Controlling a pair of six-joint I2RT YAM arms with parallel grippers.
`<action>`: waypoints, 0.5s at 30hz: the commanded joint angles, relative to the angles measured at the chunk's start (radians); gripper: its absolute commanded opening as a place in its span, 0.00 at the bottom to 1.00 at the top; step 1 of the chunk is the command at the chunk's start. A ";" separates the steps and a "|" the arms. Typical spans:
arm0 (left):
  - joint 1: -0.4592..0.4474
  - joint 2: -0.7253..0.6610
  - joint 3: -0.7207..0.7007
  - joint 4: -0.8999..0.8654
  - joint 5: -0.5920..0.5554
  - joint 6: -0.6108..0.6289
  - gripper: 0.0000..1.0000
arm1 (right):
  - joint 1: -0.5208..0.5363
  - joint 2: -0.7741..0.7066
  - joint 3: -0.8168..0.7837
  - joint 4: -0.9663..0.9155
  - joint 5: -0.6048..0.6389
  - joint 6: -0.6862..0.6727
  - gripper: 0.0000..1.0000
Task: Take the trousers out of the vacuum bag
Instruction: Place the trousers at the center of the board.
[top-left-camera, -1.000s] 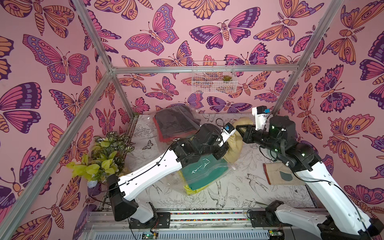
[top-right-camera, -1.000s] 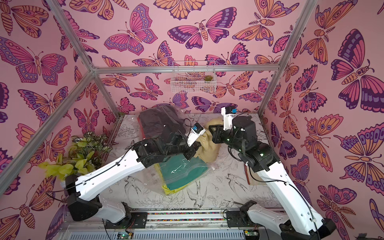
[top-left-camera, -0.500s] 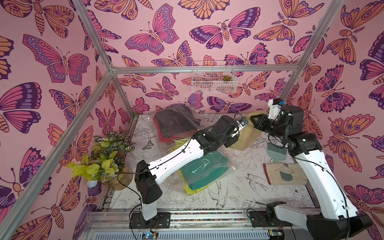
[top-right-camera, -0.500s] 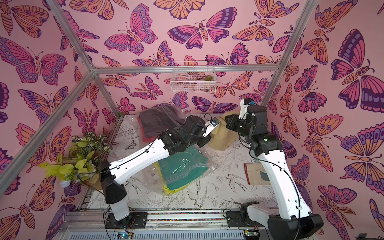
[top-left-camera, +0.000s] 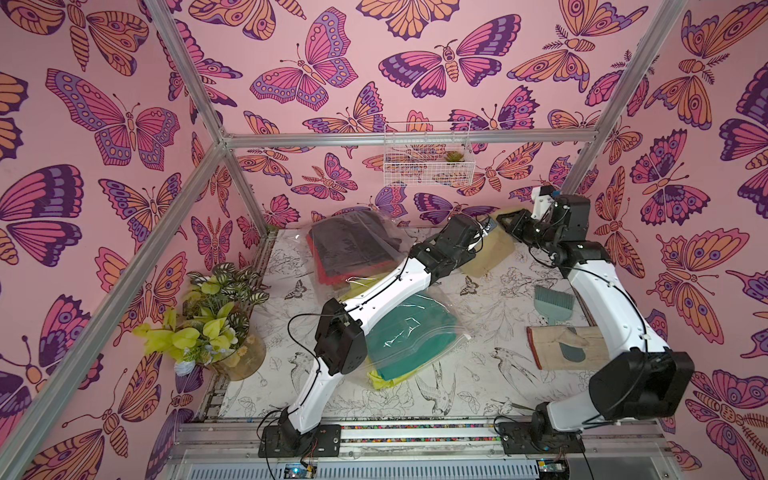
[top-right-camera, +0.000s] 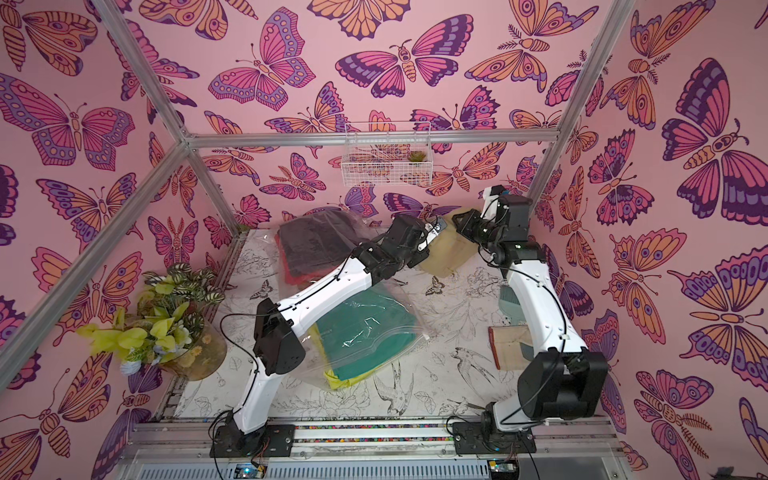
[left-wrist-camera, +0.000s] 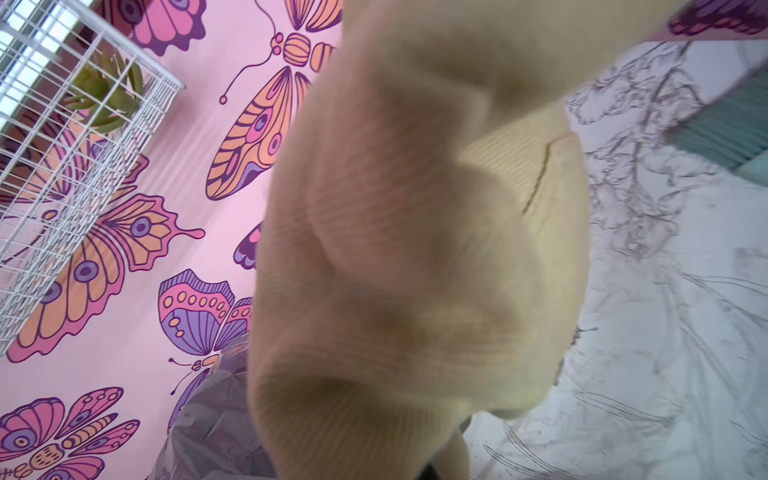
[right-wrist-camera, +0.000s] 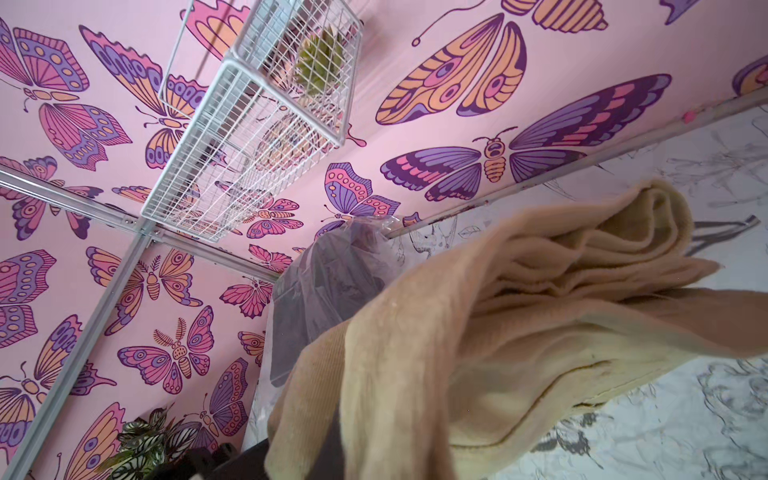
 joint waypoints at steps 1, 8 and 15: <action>0.037 0.049 0.097 0.081 -0.050 0.043 0.00 | -0.014 0.070 0.100 0.203 -0.103 0.017 0.00; 0.075 0.154 0.220 0.080 -0.033 0.099 0.00 | -0.059 0.227 0.134 0.337 -0.174 0.067 0.00; 0.041 0.111 0.057 0.081 0.029 0.034 0.00 | -0.105 0.256 0.019 0.422 -0.232 0.111 0.00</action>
